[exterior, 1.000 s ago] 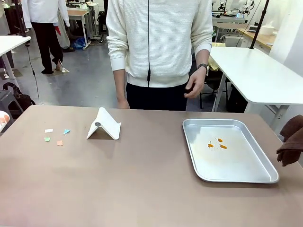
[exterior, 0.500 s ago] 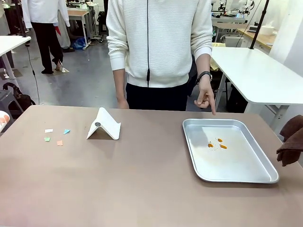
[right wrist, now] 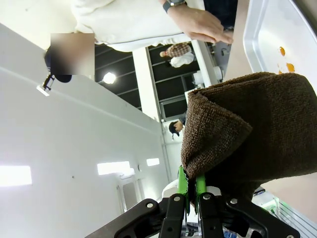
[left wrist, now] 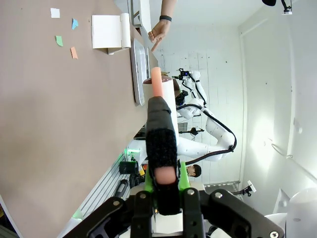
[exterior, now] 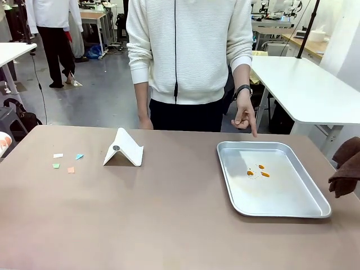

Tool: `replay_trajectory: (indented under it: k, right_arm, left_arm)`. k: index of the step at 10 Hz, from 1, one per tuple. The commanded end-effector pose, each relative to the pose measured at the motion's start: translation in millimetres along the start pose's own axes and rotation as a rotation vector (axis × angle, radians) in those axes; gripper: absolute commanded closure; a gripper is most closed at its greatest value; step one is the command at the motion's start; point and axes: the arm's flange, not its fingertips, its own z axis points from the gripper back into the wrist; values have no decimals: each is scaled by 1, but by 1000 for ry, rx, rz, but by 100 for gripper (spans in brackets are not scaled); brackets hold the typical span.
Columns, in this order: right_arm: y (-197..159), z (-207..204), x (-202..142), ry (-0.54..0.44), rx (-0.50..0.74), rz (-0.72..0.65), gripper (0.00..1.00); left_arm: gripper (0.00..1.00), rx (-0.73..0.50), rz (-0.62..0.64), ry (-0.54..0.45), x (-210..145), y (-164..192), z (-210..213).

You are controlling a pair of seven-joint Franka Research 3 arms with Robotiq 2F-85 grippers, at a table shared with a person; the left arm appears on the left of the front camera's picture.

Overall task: Clean the surface of the table.
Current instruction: If a person points to the right, clean the right side of the table with your right hand, and if they point to the left, clean the left side with your left hand.

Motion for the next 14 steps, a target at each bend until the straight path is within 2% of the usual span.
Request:
replay_trajectory:
  k: [1, 6, 7, 9, 12, 14]
  right_arm:
    - [1, 3, -4, 7, 5, -5, 100]
    - [1, 3, -4, 7, 5, -5, 100]
    - [0, 0, 0, 0, 0, 0, 94]
    - [10, -26, 9, -32, -41, 58, 94]
    - [30, -96, 38, 38, -220, 124, 94]
    - [40, -128, 57, 13, -333, 181, 94]
  left_arm:
    - [100, -16, -4, 3, -3, -5, -1]
    - [100, -16, -4, 3, -3, -5, -1]
    - [100, -16, -4, 3, -3, -5, -1]
    - [100, -16, -4, 3, -3, -5, -1]
    - [100, -16, -4, 3, -3, -5, -1]
    - [100, -16, -4, 3, -3, -5, -1]
